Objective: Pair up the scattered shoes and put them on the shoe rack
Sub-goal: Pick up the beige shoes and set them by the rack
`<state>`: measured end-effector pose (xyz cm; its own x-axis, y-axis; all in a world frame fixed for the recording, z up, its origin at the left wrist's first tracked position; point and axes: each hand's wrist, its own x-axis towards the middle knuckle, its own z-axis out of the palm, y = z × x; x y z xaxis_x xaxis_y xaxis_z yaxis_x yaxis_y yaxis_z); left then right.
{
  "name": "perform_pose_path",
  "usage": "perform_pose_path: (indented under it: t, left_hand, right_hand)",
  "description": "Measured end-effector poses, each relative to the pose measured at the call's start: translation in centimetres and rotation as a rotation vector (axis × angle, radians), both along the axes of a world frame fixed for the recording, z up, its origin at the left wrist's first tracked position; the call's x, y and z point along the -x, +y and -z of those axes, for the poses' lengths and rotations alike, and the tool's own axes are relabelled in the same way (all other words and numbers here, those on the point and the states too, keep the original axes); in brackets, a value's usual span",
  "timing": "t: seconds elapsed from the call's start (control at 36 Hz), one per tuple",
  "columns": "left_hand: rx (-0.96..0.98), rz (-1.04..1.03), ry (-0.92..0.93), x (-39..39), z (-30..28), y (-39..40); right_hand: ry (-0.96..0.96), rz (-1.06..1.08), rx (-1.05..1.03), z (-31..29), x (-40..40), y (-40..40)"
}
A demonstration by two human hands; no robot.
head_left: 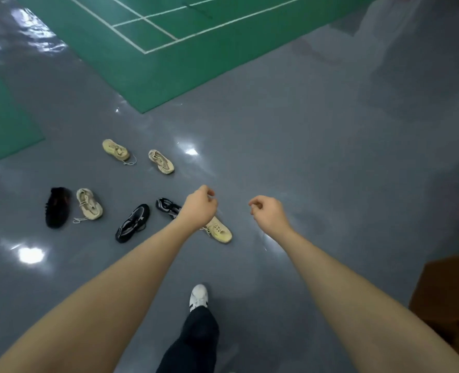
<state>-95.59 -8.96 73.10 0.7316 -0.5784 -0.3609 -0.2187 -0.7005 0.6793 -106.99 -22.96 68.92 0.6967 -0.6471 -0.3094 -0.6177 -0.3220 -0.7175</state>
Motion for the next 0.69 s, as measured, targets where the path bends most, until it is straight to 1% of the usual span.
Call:
perform_pose_path:
  t: [0.11, 0.17, 0.39, 0.53, 0.69]
  left_hand:
    - [-0.001, -0.070, 0.047, -5.1, 1.4, -0.5]
    - [0.000, -0.079, 0.060, -6.1, 1.8, -0.8]
    - [-0.030, -0.148, 0.118, -15.2, 4.4, -3.0]
    - [-0.065, -0.140, 0.119, -18.3, 6.0, -4.3]
    - [-0.162, -0.088, 0.093, -21.4, 8.5, -7.2]
  right_hand:
    - [0.015, -0.043, -0.002, 1.2, -5.9, -1.2]
    - [0.012, -0.049, -0.002, 1.6, -6.9, -1.5]
    - [0.020, -0.070, -0.044, 4.1, -16.4, -4.0]
    - [0.056, -0.084, -0.078, 6.0, -19.7, -6.0]
    - [0.116, -0.149, -0.082, 8.5, -22.8, -9.2]
